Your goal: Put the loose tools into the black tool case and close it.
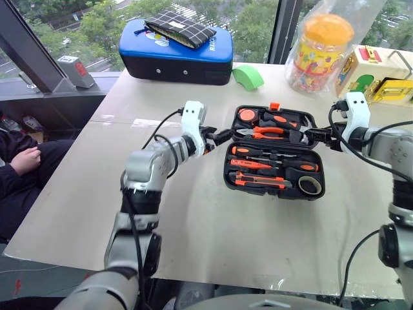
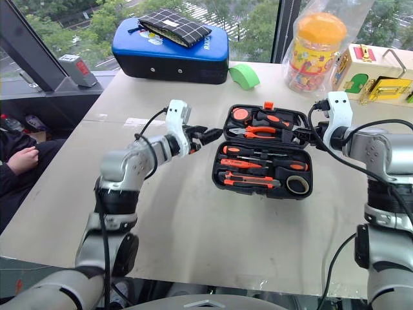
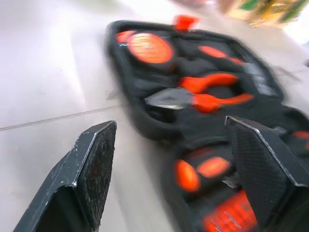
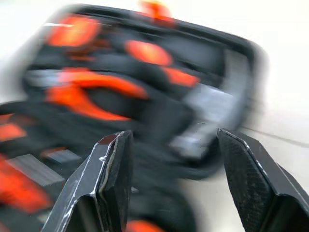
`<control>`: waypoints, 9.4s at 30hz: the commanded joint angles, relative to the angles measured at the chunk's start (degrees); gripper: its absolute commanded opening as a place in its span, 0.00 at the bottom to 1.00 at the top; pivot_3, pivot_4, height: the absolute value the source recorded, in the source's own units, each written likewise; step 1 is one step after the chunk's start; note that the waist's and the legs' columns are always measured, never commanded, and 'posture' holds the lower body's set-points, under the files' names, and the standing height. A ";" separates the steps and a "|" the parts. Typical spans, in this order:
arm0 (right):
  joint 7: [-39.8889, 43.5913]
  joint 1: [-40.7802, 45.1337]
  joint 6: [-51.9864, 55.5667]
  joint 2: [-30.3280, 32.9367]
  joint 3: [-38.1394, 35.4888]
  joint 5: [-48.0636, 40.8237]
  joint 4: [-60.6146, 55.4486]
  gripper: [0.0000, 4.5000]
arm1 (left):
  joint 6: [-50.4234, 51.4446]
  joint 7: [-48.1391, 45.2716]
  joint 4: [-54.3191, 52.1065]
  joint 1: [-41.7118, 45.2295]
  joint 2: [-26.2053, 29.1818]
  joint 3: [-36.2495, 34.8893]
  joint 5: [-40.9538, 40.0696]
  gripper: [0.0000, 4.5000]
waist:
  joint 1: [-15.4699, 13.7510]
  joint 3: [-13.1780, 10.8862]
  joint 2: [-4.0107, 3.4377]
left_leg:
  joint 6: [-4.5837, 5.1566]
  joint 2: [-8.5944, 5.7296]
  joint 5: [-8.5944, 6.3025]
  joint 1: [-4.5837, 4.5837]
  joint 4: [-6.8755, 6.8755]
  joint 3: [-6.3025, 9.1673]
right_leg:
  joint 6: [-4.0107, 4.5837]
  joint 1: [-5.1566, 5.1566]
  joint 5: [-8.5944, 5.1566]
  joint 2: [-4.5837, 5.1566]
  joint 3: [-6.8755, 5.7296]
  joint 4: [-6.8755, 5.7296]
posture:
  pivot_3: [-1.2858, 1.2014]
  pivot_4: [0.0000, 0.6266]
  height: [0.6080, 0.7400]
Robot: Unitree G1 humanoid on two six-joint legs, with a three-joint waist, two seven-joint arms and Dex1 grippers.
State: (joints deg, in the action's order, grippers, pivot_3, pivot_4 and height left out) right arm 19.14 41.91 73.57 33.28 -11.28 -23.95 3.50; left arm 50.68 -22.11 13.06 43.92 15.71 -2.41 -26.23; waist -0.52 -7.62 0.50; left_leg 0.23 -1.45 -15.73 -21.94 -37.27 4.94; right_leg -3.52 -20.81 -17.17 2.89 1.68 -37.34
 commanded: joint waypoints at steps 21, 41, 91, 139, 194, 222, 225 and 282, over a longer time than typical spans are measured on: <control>-7.41 18.93 -10.02 -9.43 1.91 10.00 33.27 0.00 | -28.56 -2.89 57.44 27.20 -7.09 -5.13 13.36 0.00 | 2.61 0.04 0.04 | -0.10 -0.17 0.08 -0.09 0.07 -0.05 | -0.01 -0.39 0.01 0.26 -0.07 -0.57 | 0.52 0.24 1.00; -5.84 -1.85 -2.06 -15.97 -0.93 5.13 -11.91 0.00 | 11.96 -9.10 -13.30 -4.11 1.62 -8.60 -3.61 0.00 | 3.84 0.18 -0.01 | -0.23 0.03 0.15 -0.56 0.30 0.13 | 0.00 -0.97 0.01 0.22 0.13 -0.66 | 0.52 0.24 1.00; -2.60 -17.08 -7.98 -4.18 -2.18 -5.49 -25.39 0.46 | -43.84 -20.45 -15.79 -16.77 11.20 3.81 13.68 0.00 | 1.43 0.21 0.12 | -0.10 0.07 0.09 -0.12 0.13 -0.26 | 0.00 -0.69 0.01 -0.09 0.58 -0.57 | 0.52 0.24 1.00; 20.59 -64.92 -27.43 10.74 8.51 -3.74 -55.42 0.00 | -6.47 -54.08 -27.93 -25.04 42.65 -1.62 -15.23 0.01 | 1.42 -0.12 0.62 | 0.16 0.42 -0.11 0.90 0.29 -0.25 | 0.06 0.38 -0.06 0.00 0.63 -0.28 | 0.52 0.24 1.00; -4.74 -28.83 -4.34 -12.18 15.35 -5.25 -42.13 0.00 | -31.90 -45.93 2.43 -2.37 15.35 23.31 20.53 0.01 | 1.20 0.22 0.29 | 0.15 -0.06 -0.05 0.37 -0.09 0.59 | 0.24 0.02 0.03 -0.27 0.03 -0.52 | 0.52 0.24 1.00; -3.35 -33.26 -13.24 -14.97 11.63 -6.35 -46.21 0.00 | -30.39 -45.27 0.34 -4.17 13.92 23.51 21.91 0.01 | 0.87 0.29 0.23 | 0.13 -0.25 -0.04 0.43 -0.08 0.88 | 0.22 0.13 0.02 -0.15 -0.15 -0.48 | 0.52 0.24 1.00; -4.91 -34.67 -14.90 -14.97 11.96 -4.52 -45.60 0.00 | -29.96 -45.13 -0.02 -4.28 13.81 23.47 21.92 0.01 | 0.80 0.30 0.22 | 0.13 -0.27 -0.04 0.43 -0.08 0.89 | 0.21 0.13 0.01 -0.14 -0.16 -0.48 | 0.52 0.24 1.00; -0.55 -37.36 -13.80 -11.08 15.10 -5.49 -46.31 0.00 | -28.07 -44.71 -2.59 -7.34 12.83 26.73 26.75 0.01 | 0.53 0.61 0.15 | 0.14 -0.29 -0.04 0.39 -0.04 0.94 | 0.16 0.17 -0.02 -0.10 -0.19 -0.36 | 0.52 0.24 1.00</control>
State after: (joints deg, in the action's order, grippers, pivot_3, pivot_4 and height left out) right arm 17.54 4.56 59.71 21.99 5.65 -27.20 -37.91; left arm 20.46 -65.74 7.82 39.49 29.02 18.52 -2.25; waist 0.01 -7.01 0.65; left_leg 0.36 -1.73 -15.77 -21.55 -37.31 5.91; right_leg -3.36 -20.63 -17.20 2.79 1.48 -37.70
